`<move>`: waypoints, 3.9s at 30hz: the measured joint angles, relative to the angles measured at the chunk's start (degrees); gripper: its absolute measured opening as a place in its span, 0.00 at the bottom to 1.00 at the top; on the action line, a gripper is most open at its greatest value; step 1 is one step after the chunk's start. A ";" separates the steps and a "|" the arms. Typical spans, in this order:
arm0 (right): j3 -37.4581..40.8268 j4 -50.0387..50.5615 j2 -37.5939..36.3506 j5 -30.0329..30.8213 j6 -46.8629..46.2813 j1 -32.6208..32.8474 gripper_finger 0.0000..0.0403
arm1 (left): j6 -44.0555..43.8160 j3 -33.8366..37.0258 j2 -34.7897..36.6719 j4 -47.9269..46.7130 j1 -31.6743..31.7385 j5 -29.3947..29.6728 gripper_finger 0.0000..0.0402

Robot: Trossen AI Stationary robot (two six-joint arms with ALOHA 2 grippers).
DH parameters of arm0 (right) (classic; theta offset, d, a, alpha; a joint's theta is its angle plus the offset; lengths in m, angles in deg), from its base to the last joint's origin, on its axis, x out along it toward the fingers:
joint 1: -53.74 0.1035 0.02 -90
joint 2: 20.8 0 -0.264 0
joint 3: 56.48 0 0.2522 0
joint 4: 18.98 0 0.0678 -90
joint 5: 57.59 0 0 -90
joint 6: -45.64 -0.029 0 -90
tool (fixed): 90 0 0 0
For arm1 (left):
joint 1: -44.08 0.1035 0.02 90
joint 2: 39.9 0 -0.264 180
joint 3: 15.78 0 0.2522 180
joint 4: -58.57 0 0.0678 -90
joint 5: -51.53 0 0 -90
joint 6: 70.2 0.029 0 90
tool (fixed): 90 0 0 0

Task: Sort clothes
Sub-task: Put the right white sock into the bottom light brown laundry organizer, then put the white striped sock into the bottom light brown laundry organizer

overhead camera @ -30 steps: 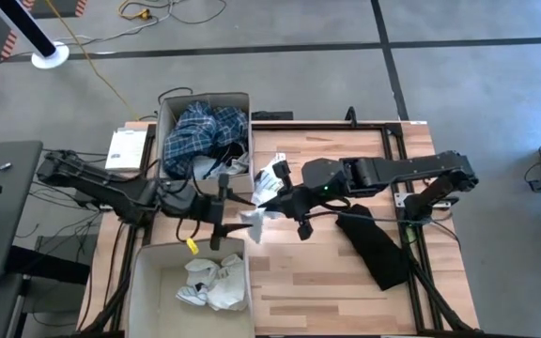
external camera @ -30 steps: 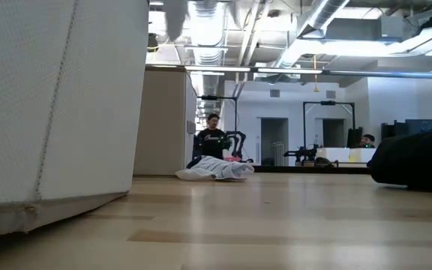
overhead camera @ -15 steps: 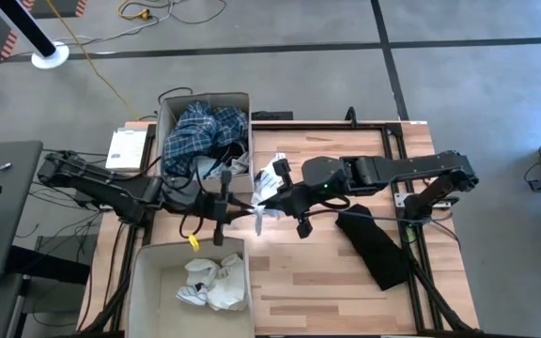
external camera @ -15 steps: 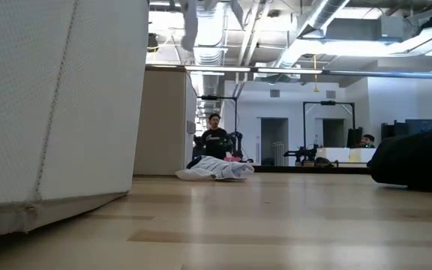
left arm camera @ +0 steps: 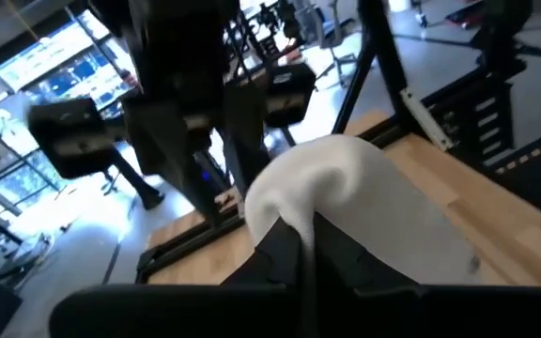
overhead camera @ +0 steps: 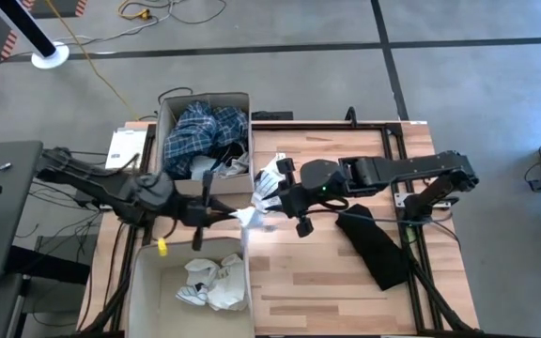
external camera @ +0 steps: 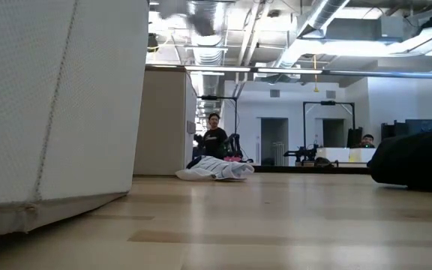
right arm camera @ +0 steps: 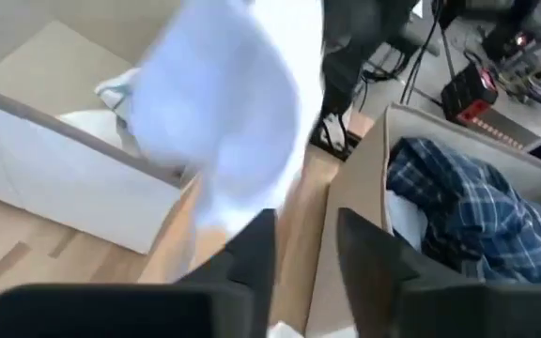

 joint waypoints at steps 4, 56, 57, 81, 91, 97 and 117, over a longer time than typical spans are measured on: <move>0.00 2.37 -0.02 2.28 -1.13 0.09 0.44 | -0.60 -1.74 3.53 -5.12 -2.94 0.18 0.00; 44.04 -34.79 4.55 2.93 -20.10 -15.71 0.56 | -38.15 -7.68 -13.09 -48.42 -22.96 6.80 0.23; 44.02 -35.66 5.99 2.93 -20.14 -15.71 0.56 | -38.32 -7.65 -13.19 -48.45 -22.89 6.80 0.27; 42.91 -41.76 17.29 3.26 -18.16 -16.21 0.10 | -37.38 -7.61 -6.70 -44.26 -22.66 7.93 0.55; 43.01 -38.77 13.83 3.33 -17.67 -14.42 0.04 | -36.26 -7.61 -5.90 -44.29 -22.65 8.94 0.55; 43.01 -34.68 5.12 3.64 -17.20 -12.17 0.04 | -34.73 -7.61 -5.91 -44.22 -22.65 9.82 0.55; 42.97 -36.81 -17.54 8.05 -11.68 -4.17 0.04 | -20.66 -7.61 -5.84 -33.07 -20.75 26.78 0.55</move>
